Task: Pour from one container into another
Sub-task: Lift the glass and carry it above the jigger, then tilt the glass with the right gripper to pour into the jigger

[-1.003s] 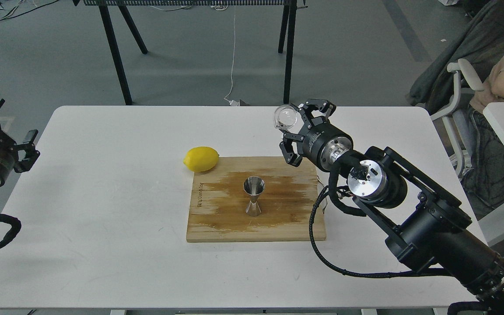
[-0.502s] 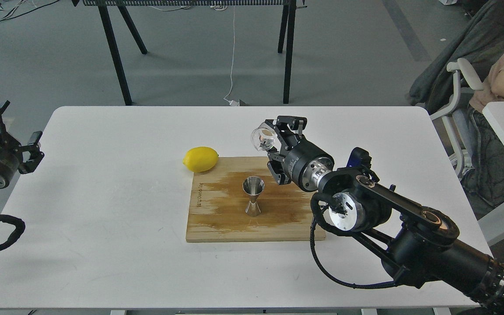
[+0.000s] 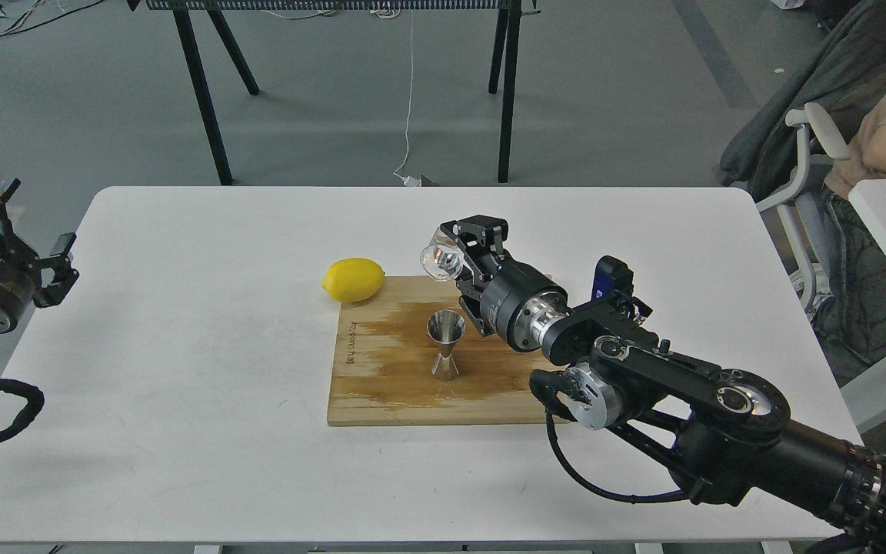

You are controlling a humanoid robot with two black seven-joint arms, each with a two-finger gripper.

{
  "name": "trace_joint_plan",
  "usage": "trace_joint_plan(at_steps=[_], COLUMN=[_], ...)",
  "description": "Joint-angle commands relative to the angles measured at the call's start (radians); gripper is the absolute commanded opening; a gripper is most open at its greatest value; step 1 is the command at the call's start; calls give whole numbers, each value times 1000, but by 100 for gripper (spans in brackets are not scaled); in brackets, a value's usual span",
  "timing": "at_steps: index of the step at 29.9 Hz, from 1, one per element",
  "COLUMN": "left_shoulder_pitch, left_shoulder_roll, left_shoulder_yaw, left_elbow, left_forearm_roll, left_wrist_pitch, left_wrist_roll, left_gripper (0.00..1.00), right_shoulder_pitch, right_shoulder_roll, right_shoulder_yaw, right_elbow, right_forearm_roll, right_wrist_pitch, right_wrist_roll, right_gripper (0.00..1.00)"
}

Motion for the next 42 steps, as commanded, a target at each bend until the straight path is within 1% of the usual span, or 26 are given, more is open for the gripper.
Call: trace_joint_plan(at_steps=[1,10,20,42], left_shoulder_pitch=[0,0,0,0], left_shoulder_roll=[2,1,-1,-4], left_shoulder_yaw=[0,0,0,0], left_elbow=[0,1,1,11], left_forearm_roll=[0,0,-2,-2], left_wrist_pitch=[0,0,0,0], left_wrist_roll=[0,0,0,0], left_gripper=[99,99,99,99], right_shoulder_pitch=[11,21,27,30], right_shoulder_roll=[-11,-42,-80,-71], right_shoulder_yaw=[-34,-82,-85,-135], right_elbow=[0,-2,3,-8], right_forearm_roll=[-27,-70,-89,-104], right_wrist_pitch=[0,0,0,0], right_wrist_roll=[0,2,2,11], right_gripper=[45,45,45,45])
